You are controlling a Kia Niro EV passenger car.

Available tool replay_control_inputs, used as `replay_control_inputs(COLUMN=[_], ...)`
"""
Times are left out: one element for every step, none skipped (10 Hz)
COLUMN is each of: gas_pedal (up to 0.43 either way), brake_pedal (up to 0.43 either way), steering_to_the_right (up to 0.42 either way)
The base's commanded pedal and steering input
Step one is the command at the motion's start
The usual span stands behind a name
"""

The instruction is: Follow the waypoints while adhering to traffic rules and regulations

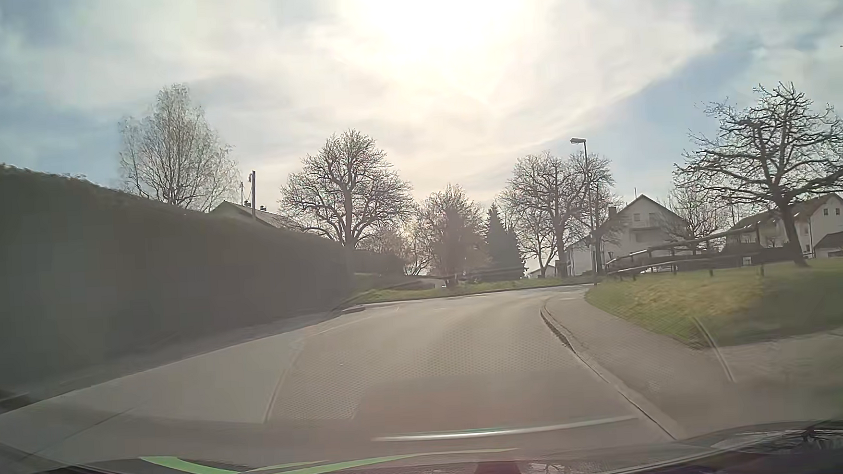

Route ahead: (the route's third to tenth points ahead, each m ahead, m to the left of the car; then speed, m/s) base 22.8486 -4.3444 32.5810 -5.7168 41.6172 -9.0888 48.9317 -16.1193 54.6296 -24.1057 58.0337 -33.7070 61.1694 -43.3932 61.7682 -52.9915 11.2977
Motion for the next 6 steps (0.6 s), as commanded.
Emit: replay_control_inputs(gas_pedal=[0.150, 0.150, 0.138, 0.087, 0.079, 0.079], brake_pedal=[0.000, 0.000, 0.000, 0.000, 0.000, 0.000], steering_to_the_right=[0.025, 0.025, 0.026, 0.026, 0.030, 0.035])
